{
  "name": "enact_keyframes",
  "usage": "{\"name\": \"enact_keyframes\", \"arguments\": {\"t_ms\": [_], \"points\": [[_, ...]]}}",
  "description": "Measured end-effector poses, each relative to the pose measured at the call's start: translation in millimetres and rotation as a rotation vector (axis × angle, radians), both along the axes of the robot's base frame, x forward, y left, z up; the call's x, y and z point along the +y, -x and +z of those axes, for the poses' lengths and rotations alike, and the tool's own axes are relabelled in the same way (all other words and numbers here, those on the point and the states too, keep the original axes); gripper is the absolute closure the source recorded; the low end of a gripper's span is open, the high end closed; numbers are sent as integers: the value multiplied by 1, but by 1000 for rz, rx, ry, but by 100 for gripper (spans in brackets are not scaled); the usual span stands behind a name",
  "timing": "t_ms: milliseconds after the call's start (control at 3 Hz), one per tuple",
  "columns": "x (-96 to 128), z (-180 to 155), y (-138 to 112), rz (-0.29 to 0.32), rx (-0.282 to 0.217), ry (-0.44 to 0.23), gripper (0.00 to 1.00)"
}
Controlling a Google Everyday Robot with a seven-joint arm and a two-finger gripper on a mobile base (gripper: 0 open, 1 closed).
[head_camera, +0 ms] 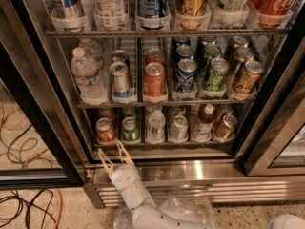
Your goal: Pick coke can from bottom shelf of fridge
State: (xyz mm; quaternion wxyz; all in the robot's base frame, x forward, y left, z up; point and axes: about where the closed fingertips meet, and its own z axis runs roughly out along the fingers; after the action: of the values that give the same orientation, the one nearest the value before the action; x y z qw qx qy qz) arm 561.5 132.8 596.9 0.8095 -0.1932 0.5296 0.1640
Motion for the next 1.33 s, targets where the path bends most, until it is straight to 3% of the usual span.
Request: {"name": "enact_keyframes", "arguments": {"t_ms": [667, 1333], "points": [[11, 3, -10, 11, -4, 27, 30], [24, 11, -29, 23, -16, 38, 36]]}}
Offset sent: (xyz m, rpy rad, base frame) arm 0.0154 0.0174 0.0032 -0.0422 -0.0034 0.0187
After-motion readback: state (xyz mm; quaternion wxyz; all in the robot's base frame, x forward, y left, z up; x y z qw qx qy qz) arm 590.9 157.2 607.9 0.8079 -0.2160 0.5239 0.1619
